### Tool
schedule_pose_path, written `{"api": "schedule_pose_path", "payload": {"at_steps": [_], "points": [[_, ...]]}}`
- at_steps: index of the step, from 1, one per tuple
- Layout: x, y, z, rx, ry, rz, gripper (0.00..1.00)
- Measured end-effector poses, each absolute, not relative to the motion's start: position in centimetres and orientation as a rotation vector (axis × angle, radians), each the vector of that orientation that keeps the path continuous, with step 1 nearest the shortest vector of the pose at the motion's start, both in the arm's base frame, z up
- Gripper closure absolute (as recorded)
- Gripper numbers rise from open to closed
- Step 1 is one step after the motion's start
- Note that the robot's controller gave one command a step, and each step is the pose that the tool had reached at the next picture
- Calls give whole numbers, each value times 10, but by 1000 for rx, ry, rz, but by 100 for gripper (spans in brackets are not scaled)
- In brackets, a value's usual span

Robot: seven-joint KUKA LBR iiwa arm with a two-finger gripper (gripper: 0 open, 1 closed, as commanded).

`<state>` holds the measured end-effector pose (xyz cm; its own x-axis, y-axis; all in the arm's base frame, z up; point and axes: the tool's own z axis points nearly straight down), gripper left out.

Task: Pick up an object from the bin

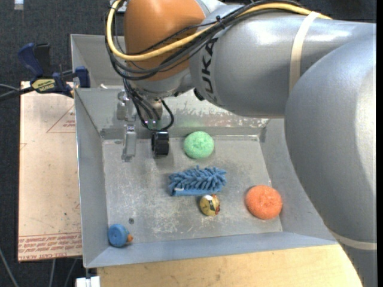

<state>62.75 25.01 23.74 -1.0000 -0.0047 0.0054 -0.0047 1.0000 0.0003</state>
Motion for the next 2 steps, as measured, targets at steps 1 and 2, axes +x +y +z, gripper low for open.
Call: {"api": "schedule_pose_path", "payload": {"at_steps": [1, 2], "points": [[629, 249, 243, 1, -3143, -3, 0], [635, 248, 294, -16, -3137, -2, 0]]}}
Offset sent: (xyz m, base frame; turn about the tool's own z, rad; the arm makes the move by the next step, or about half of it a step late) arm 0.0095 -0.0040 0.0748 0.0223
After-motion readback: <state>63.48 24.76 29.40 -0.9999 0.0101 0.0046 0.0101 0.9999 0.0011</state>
